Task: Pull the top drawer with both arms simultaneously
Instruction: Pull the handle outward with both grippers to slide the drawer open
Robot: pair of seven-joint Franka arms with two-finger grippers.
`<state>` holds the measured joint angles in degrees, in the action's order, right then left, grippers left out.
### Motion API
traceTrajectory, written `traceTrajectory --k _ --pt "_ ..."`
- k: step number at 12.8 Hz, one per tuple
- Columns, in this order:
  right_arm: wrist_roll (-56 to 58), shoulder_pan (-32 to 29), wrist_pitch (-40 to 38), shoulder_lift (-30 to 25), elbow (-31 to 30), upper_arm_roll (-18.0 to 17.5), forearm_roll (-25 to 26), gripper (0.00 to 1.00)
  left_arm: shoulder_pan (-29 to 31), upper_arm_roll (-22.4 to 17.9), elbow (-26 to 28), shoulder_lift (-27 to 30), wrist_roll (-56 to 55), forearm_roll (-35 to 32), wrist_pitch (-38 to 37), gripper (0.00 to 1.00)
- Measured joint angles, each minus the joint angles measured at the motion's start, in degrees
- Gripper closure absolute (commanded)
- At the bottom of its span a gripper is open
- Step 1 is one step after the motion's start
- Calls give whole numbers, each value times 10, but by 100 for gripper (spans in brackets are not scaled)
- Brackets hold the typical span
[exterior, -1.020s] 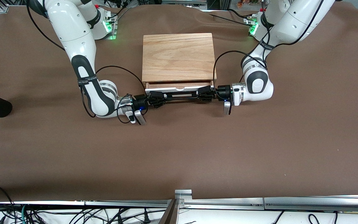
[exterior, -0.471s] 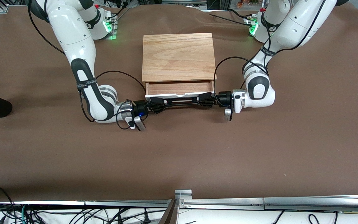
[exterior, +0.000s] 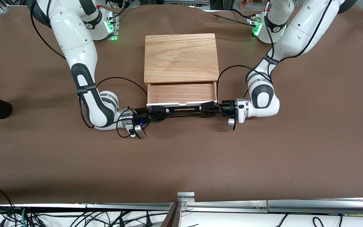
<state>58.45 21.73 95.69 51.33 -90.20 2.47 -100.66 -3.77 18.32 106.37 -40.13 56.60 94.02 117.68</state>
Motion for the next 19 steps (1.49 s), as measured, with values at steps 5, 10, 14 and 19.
traceTrajectory --k 5,10,14,19 --pt "-20 0 19 16 36 1 -3 91 -2 -12 -48 -31 -29 -19 -19 100" --pt "-25 0 23 26 49 1 -3 91 -3 -16 -58 -42 -38 -19 -23 75" --pt "-25 -5 17 29 50 8 -2 82 8 -35 -54 -42 -47 -19 -40 17" --pt "-26 -25 32 29 55 27 -4 0 28 -46 -38 -42 -51 -23 -48 0"
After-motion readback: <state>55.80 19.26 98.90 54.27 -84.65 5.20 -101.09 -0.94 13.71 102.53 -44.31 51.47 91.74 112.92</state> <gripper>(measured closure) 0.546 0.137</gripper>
